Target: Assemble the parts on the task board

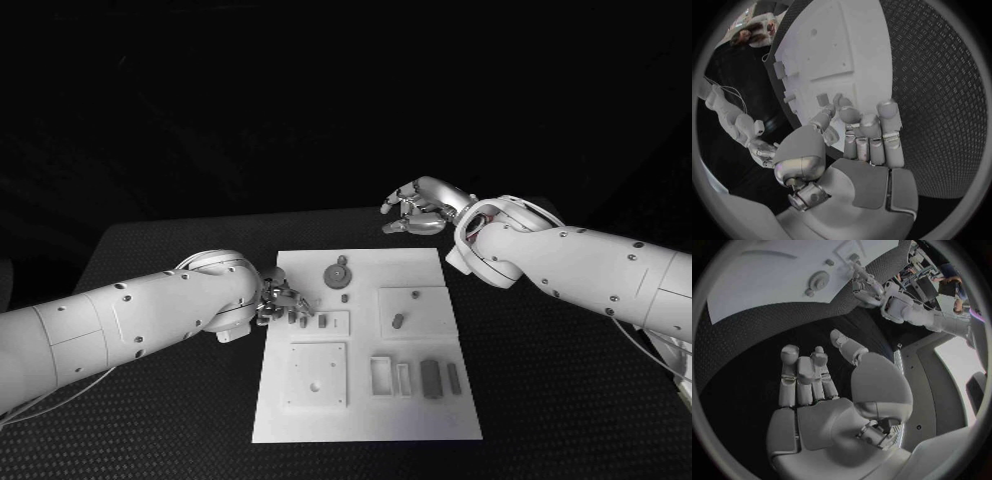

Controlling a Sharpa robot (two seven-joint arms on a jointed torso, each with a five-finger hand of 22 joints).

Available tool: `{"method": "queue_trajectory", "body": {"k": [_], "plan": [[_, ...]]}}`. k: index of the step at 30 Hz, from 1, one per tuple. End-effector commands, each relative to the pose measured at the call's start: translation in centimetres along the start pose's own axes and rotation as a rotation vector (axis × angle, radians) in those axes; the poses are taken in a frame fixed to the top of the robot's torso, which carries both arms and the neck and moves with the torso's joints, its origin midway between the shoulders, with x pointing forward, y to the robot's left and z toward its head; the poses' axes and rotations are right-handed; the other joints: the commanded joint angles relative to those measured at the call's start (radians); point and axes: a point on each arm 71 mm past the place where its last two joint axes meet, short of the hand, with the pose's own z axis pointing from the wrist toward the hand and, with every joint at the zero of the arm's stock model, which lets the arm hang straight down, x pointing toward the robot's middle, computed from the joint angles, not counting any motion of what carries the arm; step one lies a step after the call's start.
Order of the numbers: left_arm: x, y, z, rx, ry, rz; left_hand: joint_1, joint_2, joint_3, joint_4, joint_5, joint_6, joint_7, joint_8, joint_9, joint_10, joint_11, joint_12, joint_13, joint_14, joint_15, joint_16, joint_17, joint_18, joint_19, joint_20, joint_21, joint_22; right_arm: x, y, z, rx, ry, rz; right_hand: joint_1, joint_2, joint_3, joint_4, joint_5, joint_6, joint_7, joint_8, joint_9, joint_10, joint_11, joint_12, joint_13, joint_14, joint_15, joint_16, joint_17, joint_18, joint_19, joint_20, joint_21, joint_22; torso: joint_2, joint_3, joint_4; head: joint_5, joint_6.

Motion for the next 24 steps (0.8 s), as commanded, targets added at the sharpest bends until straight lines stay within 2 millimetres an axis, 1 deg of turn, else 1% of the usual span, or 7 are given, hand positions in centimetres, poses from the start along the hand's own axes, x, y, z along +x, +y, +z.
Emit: {"method": "queue_trajectory", "body": {"k": [1,8,11,12,15,17,24], "plan": [[-0.5,-0.5,-0.1,0.041,-0.022,-0.059,-0.016,0.012,-0.027,-0.013,0.005,-0.014,0.005,-0.007,-0.002,-0.010,0.004,0.003,0.001,-0.010,-0.007,-0.004,0.002,0.014,-0.010,-0.005,-0.004,0.010,0.1,0.1,0.0,-0.010,0.009,-0.001,0.000,0.006,-0.003,-0.003,0.002,-0.001,0.008,-0.004,-0.001,-0.006,0.002,0.006,-0.001,-0.007,0.002,0.001,-0.001,0.044,0.004,0.000,-0.005,0.008,0.000,0.0001,0.0017,-0.002,0.002],[-1.8,-0.8,-0.2,0.098,-0.082,-0.189,-0.027,0.026,-0.069,-0.052,0.009,-0.048,0.019,-0.033,-0.003,-0.058,0.016,-0.014,-0.001,-0.050,-0.008,-0.029,-0.007,0.019,-0.045,-0.007,-0.031,0.002,0.1,0.0,0.0,-0.007,0.009,-0.001,0.000,0.006,-0.003,-0.003,0.002,-0.001,0.008,-0.004,-0.001,-0.006,0.002,0.006,-0.002,-0.007,0.002,0.001,-0.001,0.044,0.004,0.000,-0.005,0.008,0.000,0.0001,0.0014,-0.005,0.005],[-2.3,-1.1,-0.3,0.168,-0.136,-0.259,0.019,0.052,-0.046,-0.096,0.027,-0.168,0.070,-0.111,-0.046,-0.151,0.063,-0.082,-0.034,-0.128,0.038,-0.096,-0.044,0.002,-0.122,0.011,-0.091,-0.022,0.0,-0.2,0.0,-0.003,0.008,-0.002,0.000,0.006,-0.003,-0.003,0.002,-0.001,0.008,-0.004,-0.001,-0.006,0.002,0.006,-0.002,-0.007,0.002,0.001,-0.001,0.044,0.004,0.000,-0.005,0.008,0.000,0.0004,0.0012,-0.006,0.007],[-2.4,-1.3,-0.4,0.192,-0.148,-0.266,0.046,0.063,-0.031,-0.120,0.070,-0.194,0.089,-0.132,-0.065,-0.191,0.083,-0.115,-0.051,-0.164,0.061,-0.128,-0.061,-0.010,-0.161,0.027,-0.120,-0.034,-0.1,-0.3,-0.1,-0.001,0.007,-0.003,0.000,0.006,-0.003,-0.003,0.002,-0.001,0.008,-0.004,-0.001,-0.006,0.002,0.006,-0.002,-0.007,0.002,0.001,-0.001,0.044,0.004,0.000,-0.005,0.008,0.000,0.0004,0.0013,-0.006,0.007],[-2.7,-1.8,-0.6,0.262,-0.187,-0.275,0.181,0.049,0.023,-0.131,0.099,-0.222,0.136,-0.168,-0.119,-0.312,0.137,-0.241,-0.127,-0.284,0.138,-0.249,-0.131,-0.029,-0.287,0.097,-0.229,-0.090,-0.1,-0.3,-0.1,0.001,0.006,-0.003,0.000,0.006,-0.003,-0.004,0.002,-0.001,0.008,-0.004,-0.001,-0.006,0.002,0.006,-0.002,-0.007,0.002,0.001,-0.001,0.044,0.004,0.000,-0.005,0.008,0.001,-0.0003,0.0018,-0.008,0.008],[-2.9,-2.2,-0.7,0.314,-0.218,-0.274,0.276,0.035,0.079,-0.130,0.080,-0.227,0.153,-0.190,-0.177,-0.352,0.177,-0.335,-0.198,-0.324,0.202,-0.334,-0.190,-0.012,-0.327,0.159,-0.297,-0.138,-0.1,-0.4,-0.1,0.001,0.006,-0.003,0.000,0.006,-0.003,-0.004,0.002,-0.001,0.008,-0.004,-0.002,-0.006,0.002,0.006,-0.002,-0.007,0.002,0.001,-0.001,0.044,0.004,0.000,-0.005,0.008,0.000,0.0001,0.0024,-0.007,0.009],[-3.3,-4.2,-1.4,0.483,-0.356,-0.092,0.453,0.002,0.113,-0.139,0.056,-0.221,0.144,-0.211,-0.270,-0.349,0.226,-0.557,-0.356,-0.321,0.227,-0.375,-0.225,0.009,-0.326,0.191,-0.334,-0.161,-0.1,-0.4,-0.1,0.001,0.006,-0.002,0.000,0.006,-0.003,-0.003,0.002,-0.001,0.008,-0.004,-0.002,-0.006,0.002,0.006,-0.002,-0.007,0.002,0.001,-0.001,0.044,0.004,0.000,-0.005,0.008,0.001,0.0003,0.0017,-0.007,0.011]]}}
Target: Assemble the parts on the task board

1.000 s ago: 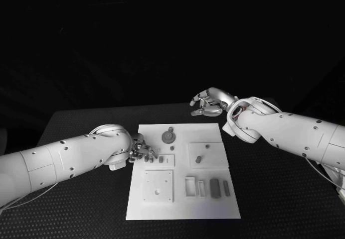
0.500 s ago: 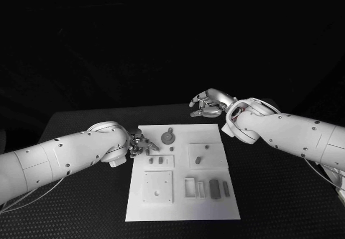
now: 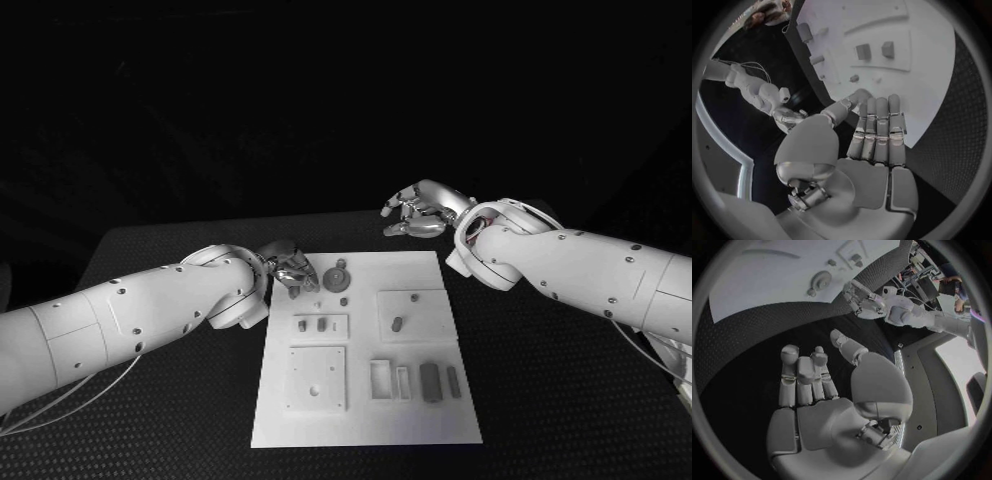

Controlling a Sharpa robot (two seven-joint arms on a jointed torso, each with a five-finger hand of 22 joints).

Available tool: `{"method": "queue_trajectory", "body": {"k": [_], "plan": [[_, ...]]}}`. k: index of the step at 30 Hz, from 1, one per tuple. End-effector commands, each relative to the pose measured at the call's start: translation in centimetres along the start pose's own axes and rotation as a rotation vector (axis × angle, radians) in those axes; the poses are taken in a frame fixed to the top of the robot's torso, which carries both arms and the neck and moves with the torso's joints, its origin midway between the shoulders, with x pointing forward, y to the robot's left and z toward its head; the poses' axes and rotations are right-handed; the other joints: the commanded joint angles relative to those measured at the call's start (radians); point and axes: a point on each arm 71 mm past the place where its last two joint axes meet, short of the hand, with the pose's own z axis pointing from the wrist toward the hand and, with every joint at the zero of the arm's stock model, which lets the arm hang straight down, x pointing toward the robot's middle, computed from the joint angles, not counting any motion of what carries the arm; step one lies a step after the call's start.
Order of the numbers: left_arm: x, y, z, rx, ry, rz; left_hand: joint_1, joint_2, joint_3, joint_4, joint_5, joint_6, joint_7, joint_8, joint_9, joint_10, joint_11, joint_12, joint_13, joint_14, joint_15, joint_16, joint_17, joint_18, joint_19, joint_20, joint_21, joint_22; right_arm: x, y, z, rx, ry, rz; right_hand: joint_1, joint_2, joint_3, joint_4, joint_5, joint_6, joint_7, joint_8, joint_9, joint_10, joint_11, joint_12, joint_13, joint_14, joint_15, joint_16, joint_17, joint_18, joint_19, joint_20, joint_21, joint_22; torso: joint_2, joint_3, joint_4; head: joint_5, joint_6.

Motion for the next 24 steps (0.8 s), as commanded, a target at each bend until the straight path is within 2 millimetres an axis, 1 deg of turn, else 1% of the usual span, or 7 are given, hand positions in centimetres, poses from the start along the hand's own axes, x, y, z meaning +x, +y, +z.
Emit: {"method": "queue_trajectory", "body": {"k": [1,2,3,8,10,19,24], "plan": [[-0.2,-2.2,-0.1,0.231,-0.117,0.146,0.041,-0.010,0.004,0.001,-0.030,0.012,-0.007,-0.006,-0.043,0.051,0.006,-0.092,-0.063,0.012,0.002,-0.003,-0.006,-0.001,0.013,0.004,-0.008,-0.004,0.1,0.1,0.0,-0.009,0.010,0.001,0.000,0.006,-0.003,-0.003,0.002,0.001,0.006,-0.004,-0.002,-0.006,0.002,0.006,-0.001,-0.007,0.002,0.001,-0.001,0.044,0.004,0.000,-0.005,0.008,0.001,-0.0007,-0.0016,0.000,0.002],[-0.1,-2.5,-0.1,0.257,-0.132,0.180,0.049,-0.017,0.012,0.003,-0.055,0.012,-0.006,-0.008,-0.055,0.060,0.007,-0.117,-0.077,0.020,-0.001,0.001,-0.005,-0.001,0.022,0.002,-0.007,-0.004,0.1,0.1,0.0,-0.009,0.011,0.001,0.000,0.006,-0.003,-0.003,0.002,0.001,0.006,-0.004,-0.002,-0.006,0.002,0.006,-0.001,-0.007,0.002,0.001,-0.001,0.044,0.004,0.000,-0.005,0.008,0.001,-0.0012,-0.0018,0.000,0.002],[0.1,-2.8,-0.1,0.284,-0.146,0.219,0.050,-0.021,0.015,0.003,-0.058,0.011,-0.006,-0.010,-0.064,0.066,0.008,-0.137,-0.087,0.027,-0.004,0.006,-0.004,0.000,0.030,-0.001,-0.005,-0.002,0.1,0.1,0.0,-0.009,0.010,0.001,0.000,0.006,-0.003,-0.003,0.002,0.001,0.006,-0.004,-0.002,-0.006,0.002,0.006,-0.001,-0.007,0.002,0.001,-0.001,0.044,0.004,0.000,-0.005,0.008,0.001,-0.0012,-0.0022,0.000,0.002],[1.0,-3.9,0.1,0.354,-0.160,0.345,0.056,-0.037,0.014,0.004,-0.060,0.005,-0.008,-0.014,-0.095,0.081,0.011,-0.203,-0.118,0.059,-0.017,0.030,0.007,0.003,0.066,-0.015,0.011,0.011,0.1,0.1,0.1,-0.009,0.011,0.001,0.000,0.007,-0.003,-0.003,0.002,0.001,0.006,-0.004,-0.002,-0.006,0.002,0.006,-0.001,-0.007,0.002,0.001,-0.001,0.044,0.004,0.000,-0.005,0.008,0.001,-0.0002,-0.0029,0.001,0.004],[1.3,-4.2,0.3,0.371,-0.162,0.385,0.053,-0.042,0.010,0.005,-0.062,0.004,-0.007,-0.014,-0.108,0.102,0.008,-0.221,-0.125,0.076,-0.022,0.040,0.011,0.006,0.083,-0.020,0.019,0.018,0.2,0.2,0.1,-0.010,0.011,0.001,0.000,0.007,-0.003,-0.003,0.002,0.001,0.006,-0.004,-0.002,-0.006,0.002,0.007,-0.001,-0.007,0.002,0.001,-0.001,0.044,0.004,0.000,-0.005,0.008,0.002,0.0000,-0.0029,-0.001,0.004],[3.3,-4.9,1.0,0.412,-0.155,0.509,0.052,-0.061,0.005,0.007,-0.067,-0.004,-0.004,-0.015,-0.140,0.113,0.012,-0.276,-0.149,0.095,-0.020,0.048,0.015,0.013,0.104,-0.021,0.025,0.028,0.3,0.3,0.2,-0.014,0.014,0.002,0.000,0.007,-0.003,-0.003,0.002,0.001,0.006,-0.004,-0.002,-0.006,0.002,0.007,-0.001,-0.007,0.002,0.001,-0.001,0.044,0.004,0.000,-0.005,0.008,0.002,0.0007,-0.0043,-0.003,0.005],[4.1,-4.8,1.2,0.410,-0.133,0.538,0.041,-0.082,-0.011,0.014,-0.068,-0.008,0.000,-0.012,-0.163,0.134,0.007,-0.308,-0.163,0.144,-0.029,0.094,0.037,0.032,0.158,-0.029,0.061,0.057,0.3,0.3,0.2,-0.014,0.014,0.003,0.000,0.007,-0.003,-0.003,0.002,0.001,0.006,-0.004,-0.002,-0.006,0.002,0.007,-0.002,-0.007,0.002,0.001,-0.001,0.044,0.004,0.000,-0.005,0.008,0.002,0.0004,-0.0049,-0.007,0.002]]}}
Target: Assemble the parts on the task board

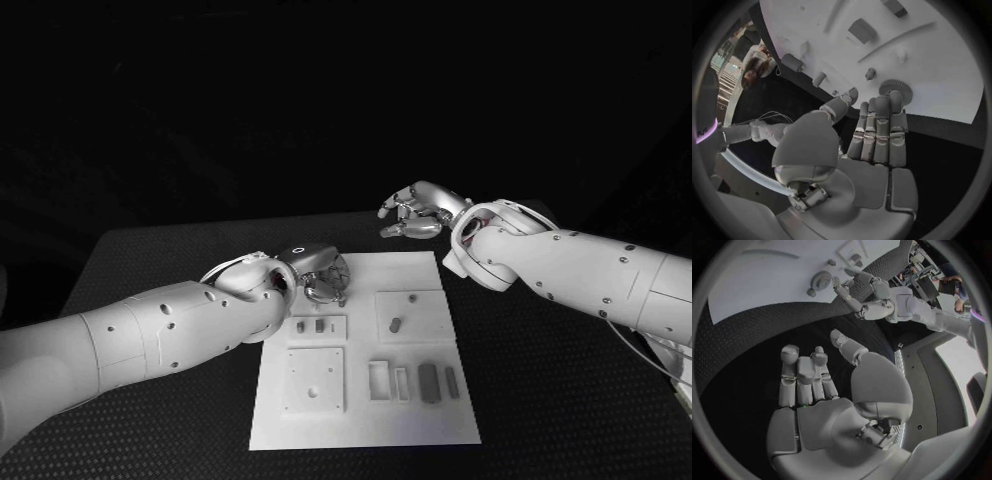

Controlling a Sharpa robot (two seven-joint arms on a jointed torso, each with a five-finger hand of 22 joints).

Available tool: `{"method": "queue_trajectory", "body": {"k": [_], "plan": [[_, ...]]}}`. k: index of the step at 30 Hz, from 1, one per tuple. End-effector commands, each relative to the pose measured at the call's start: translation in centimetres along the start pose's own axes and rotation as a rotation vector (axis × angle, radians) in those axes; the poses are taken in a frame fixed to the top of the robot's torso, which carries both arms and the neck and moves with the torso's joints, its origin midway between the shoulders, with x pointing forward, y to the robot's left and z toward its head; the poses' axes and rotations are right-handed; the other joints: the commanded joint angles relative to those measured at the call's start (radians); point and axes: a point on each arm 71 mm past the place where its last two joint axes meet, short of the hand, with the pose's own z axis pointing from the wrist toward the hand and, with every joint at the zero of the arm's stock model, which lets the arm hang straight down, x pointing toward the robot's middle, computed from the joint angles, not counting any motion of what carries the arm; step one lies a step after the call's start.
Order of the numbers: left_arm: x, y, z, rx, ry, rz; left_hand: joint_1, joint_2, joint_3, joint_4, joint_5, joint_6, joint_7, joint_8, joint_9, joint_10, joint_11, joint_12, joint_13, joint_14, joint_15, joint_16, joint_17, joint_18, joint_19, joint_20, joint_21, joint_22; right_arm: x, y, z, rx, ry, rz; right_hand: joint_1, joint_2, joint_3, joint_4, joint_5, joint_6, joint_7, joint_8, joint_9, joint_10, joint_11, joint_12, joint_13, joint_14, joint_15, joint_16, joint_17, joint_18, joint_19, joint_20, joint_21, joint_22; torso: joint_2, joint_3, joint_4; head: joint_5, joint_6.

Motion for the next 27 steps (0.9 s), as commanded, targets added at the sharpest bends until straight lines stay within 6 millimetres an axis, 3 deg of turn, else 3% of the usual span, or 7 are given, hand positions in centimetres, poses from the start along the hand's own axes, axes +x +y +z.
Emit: {"method": "queue_trajectory", "body": {"k": [1,13,22,27], "plan": [[0.2,-0.5,0.1,0.040,0.007,0.078,-0.001,-0.012,-0.015,0.002,-0.006,-0.005,0.006,0.004,-0.010,0.019,-0.005,-0.011,-0.004,0.026,-0.006,0.038,0.018,0.050,0.030,-0.006,0.026,0.022,0.1,0.1,0.0,-0.011,0.012,0.000,0.000,0.007,-0.003,-0.003,0.002,0.000,0.008,-0.004,-0.002,-0.006,0.002,0.007,-0.002,-0.007,0.001,0.001,-0.002,0.044,0.006,-0.002,-0.005,0.008,0.000,0.0002,0.0001,-0.003,-0.002],[1.0,-0.8,0.3,0.036,0.050,0.104,-0.003,-0.012,-0.037,0.004,-0.003,-0.007,0.006,0.018,-0.042,0.045,-0.012,-0.053,-0.012,0.062,-0.015,0.163,0.065,0.082,0.089,-0.017,0.108,0.108,0.2,0.3,0.0,-0.015,0.014,0.002,0.000,0.008,-0.003,-0.003,0.002,0.000,0.008,-0.004,-0.002,-0.006,0.002,0.007,-0.002,-0.007,0.001,0.001,-0.002,0.044,0.006,-0.002,-0.005,0.008,-0.001,-0.0008,0.0030,-0.005,-0.005],[1.4,-0.2,0.6,0.012,0.054,0.126,0.007,-0.007,-0.028,0.006,0.001,-0.017,0.008,0.022,-0.057,0.035,-0.008,-0.079,-0.020,0.081,-0.012,0.207,0.070,0.101,0.115,-0.014,0.136,0.134,0.2,0.3,0.0,-0.016,0.015,0.003,0.000,0.008,-0.003,-0.003,0.002,0.000,0.008,-0.004,-0.002,-0.006,0.002,0.007,-0.002,-0.007,0.001,0.001,-0.002,0.044,0.006,-0.002,-0.005,0.008,-0.001,-0.0006,0.0008,-0.007,-0.006],[1.7,0.0,0.7,0.008,0.062,0.127,0.012,-0.002,-0.022,0.007,0.004,-0.015,0.010,0.025,-0.061,0.036,-0.008,-0.084,-0.021,0.087,-0.012,0.218,0.070,0.105,0.122,-0.014,0.144,0.136,0.2,0.3,0.0,-0.015,0.014,0.002,0.000,0.008,-0.003,-0.003,0.002,0.000,0.008,-0.004,-0.002,-0.006,0.002,0.007,-0.002,-0.007,0.001,0.001,-0.002,0.044,0.006,-0.002,-0.005,0.008,0.000,-0.0007,0.0027,-0.009,-0.007]]}}
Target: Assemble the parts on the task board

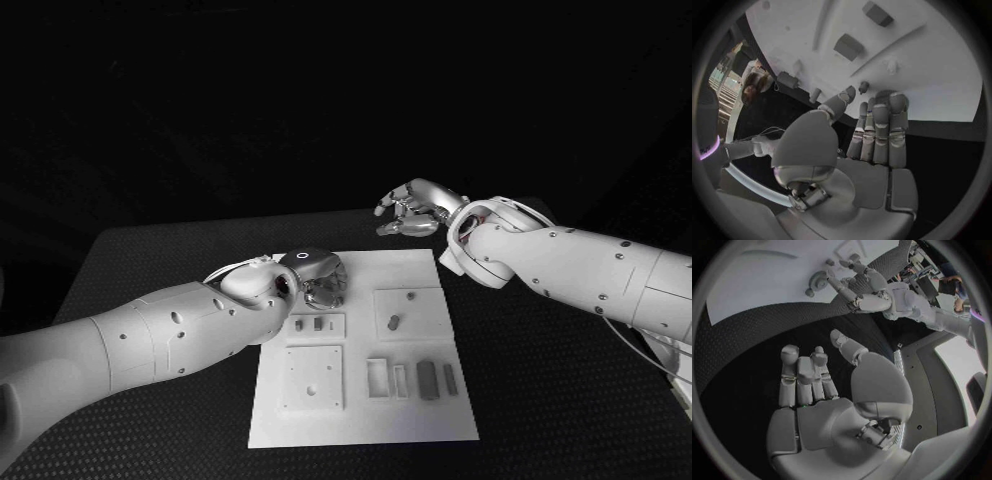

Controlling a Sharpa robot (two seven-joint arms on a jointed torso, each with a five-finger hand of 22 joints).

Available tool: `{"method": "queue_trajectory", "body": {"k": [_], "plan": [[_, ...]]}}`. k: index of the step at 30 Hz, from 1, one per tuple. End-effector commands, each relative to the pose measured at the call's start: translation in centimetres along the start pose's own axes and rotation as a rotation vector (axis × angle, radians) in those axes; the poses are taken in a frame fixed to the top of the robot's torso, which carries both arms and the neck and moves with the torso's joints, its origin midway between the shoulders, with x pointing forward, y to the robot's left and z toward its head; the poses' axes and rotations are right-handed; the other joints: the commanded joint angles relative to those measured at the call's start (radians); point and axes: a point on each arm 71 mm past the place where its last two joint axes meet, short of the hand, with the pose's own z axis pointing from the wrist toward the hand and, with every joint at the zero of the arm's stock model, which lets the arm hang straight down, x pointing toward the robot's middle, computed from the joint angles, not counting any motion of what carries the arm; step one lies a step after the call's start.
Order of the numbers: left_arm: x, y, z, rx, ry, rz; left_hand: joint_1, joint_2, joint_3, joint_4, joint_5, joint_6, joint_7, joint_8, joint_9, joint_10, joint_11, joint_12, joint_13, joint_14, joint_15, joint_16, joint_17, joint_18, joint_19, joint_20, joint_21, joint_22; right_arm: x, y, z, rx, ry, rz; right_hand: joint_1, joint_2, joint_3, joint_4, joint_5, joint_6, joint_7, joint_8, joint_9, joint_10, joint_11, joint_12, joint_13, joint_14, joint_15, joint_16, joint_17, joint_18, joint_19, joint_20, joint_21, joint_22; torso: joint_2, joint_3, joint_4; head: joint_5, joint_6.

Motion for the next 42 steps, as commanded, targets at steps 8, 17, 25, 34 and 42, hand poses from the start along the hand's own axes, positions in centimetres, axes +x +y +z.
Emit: {"method": "queue_trajectory", "body": {"k": [8,17,25,34,42], "plan": [[0.9,-0.2,0.3,0.004,0.033,0.014,0.011,0.011,0.011,0.004,0.008,0.000,-0.001,0.013,-0.006,0.001,0.005,-0.012,-0.003,0.020,-0.002,0.024,0.000,0.113,0.018,0.001,0.022,0.024,0.1,0.2,-0.1,-0.012,0.012,0.001,0.000,0.008,-0.003,-0.003,0.002,0.002,0.006,-0.004,-0.001,-0.006,0.002,0.003,-0.001,-0.008,0.000,0.001,-0.002,0.044,0.005,0.000,-0.005,0.008,0.001,-0.0003,-0.0005,-0.004,-0.004],[1.2,-0.1,0.3,-0.002,0.047,0.013,0.013,0.024,0.016,0.002,0.011,0.008,-0.002,0.023,-0.012,0.030,-0.003,-0.005,0.001,0.034,-0.009,0.044,-0.003,0.120,0.032,-0.004,0.044,0.024,0.1,0.2,-0.1,-0.013,0.012,0.001,0.000,0.008,-0.003,-0.003,0.002,0.002,0.006,-0.004,-0.001,-0.006,0.002,0.003,-0.002,-0.008,0.000,0.001,-0.002,0.044,0.005,0.000,-0.005,0.008,0.000,0.0006,0.0013,-0.006,-0.007],[1.5,-0.2,0.4,0.000,0.054,0.011,0.014,0.038,0.022,0.003,0.012,0.015,-0.001,0.030,-0.016,0.040,-0.006,-0.006,0.002,0.041,-0.012,0.051,-0.007,0.121,0.036,-0.007,0.054,0.024,0.2,0.2,0.0,-0.014,0.013,0.001,-0.001,0.008,-0.003,-0.003,0.002,0.002,0.006,-0.003,-0.001,-0.006,0.002,0.003,-0.002,-0.008,0.000,0.001,-0.002,0.044,0.005,0.000,-0.005,0.008,0.000,0.0007,0.0015,-0.005,-0.009],[1.9,-0.6,0.7,0.005,0.064,-0.005,0.004,0.045,0.025,0.010,0.012,0.010,-0.003,0.030,-0.023,0.044,-0.007,-0.011,0.001,0.051,-0.013,0.057,-0.014,0.123,0.041,-0.009,0.064,0.023,0.1,0.2,-0.1,-0.014,0.013,0.002,-0.001,0.009,-0.003,-0.003,0.002,0.002,0.006,-0.003,-0.001,-0.006,0.002,0.004,-0.002,-0.008,0.000,0.002,-0.002,0.044,0.005,0.000,-0.005,0.008,0.000,0.0005,0.0003,-0.007,-0.012],[2.3,-0.5,0.8,-0.009,0.095,-0.001,0.005,0.052,0.030,0.010,0.012,0.017,-0.001,0.036,-0.025,0.053,-0.009,-0.010,0.002,0.056,-0.015,0.059,-0.018,0.125,0.043,-0.010,0.069,0.023,0.1,0.2,-0.1,-0.014,0.013,0.002,-0.001,0.009,-0.003,-0.003,0.002,0.002,0.006,-0.003,-0.001,-0.006,0.002,0.004,-0.002,-0.007,0.000,0.002,-0.002,0.044,0.005,0.000,-0.005,0.008,0.000,0.0007,0.0006,-0.008,-0.014]]}}
